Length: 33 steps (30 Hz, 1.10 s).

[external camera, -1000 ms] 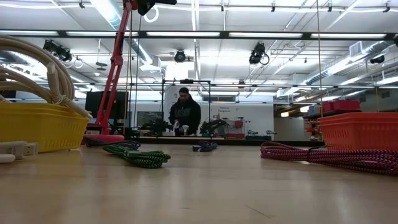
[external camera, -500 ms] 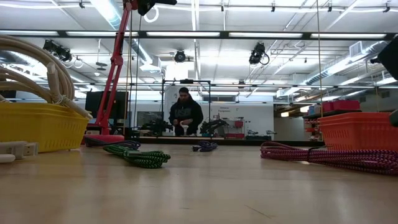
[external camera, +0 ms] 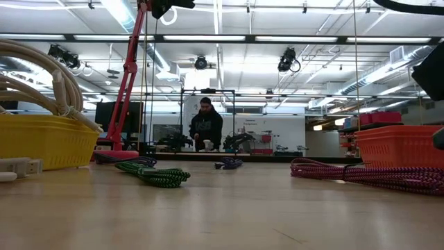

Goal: Pick & Place USB Port
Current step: Put the light brown HDMI cable into the yellow bin

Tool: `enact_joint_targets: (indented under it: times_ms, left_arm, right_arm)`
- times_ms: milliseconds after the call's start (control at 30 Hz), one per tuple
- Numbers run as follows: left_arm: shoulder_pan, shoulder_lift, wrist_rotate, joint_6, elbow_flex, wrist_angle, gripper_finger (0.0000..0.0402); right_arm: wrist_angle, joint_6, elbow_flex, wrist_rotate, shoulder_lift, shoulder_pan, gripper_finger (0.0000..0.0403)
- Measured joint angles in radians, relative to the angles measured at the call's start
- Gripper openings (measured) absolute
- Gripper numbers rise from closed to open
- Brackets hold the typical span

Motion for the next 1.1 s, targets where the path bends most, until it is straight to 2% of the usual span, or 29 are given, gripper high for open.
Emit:
enact_joint_targets:
  times_ms: [133,333,433,567,733,833,933,1000,1100]
  left_arm:
    - [0.0,0.0,0.0,0.0,0.0,0.0,0.0087]
    - [0.0,0.0,0.0,0.0,0.0,0.001,0.0087]
    - [0.0,0.0,-0.001,0.0,0.0,0.003,0.0087]
    - [0.0,0.0,-0.008,-0.003,0.0,0.005,0.0087]
    - [0.0,0.0,-0.008,-0.03,0.0,0.035,0.0087]
    - [0.0,0.0,-0.008,-0.036,0.0,0.084,0.0087]
    - [0.0,0.0,0.001,-0.056,0.0,0.166,0.0087]
    - [0.0,0.0,0.011,-0.059,0.0,0.223,0.0087]
    - [0.0,0.0,0.011,-0.102,0.0,0.309,0.0087]
  right_arm:
    - [-0.034,-0.003,-0.003,0.013,-0.057,-0.024,0.0022]
    - [-0.249,-0.051,0.038,0.099,-0.168,-0.093,0.0021]
    - [-0.407,-0.106,0.085,0.167,-0.224,-0.148,0.0021]
    - [-0.528,-0.168,0.176,0.266,-0.319,-0.235,0.002]
    - [-0.657,-0.254,0.344,0.454,-0.424,-0.372,0.002]
    - [-0.658,-0.312,0.46,0.582,-0.466,-0.463,0.002]
    - [-0.569,-0.393,0.576,0.67,-0.485,-0.539,0.002]
    - [-0.512,-0.454,0.637,0.71,-0.482,-0.579,0.002]
    - [-0.418,-0.518,0.701,0.716,-0.467,-0.633,0.002]
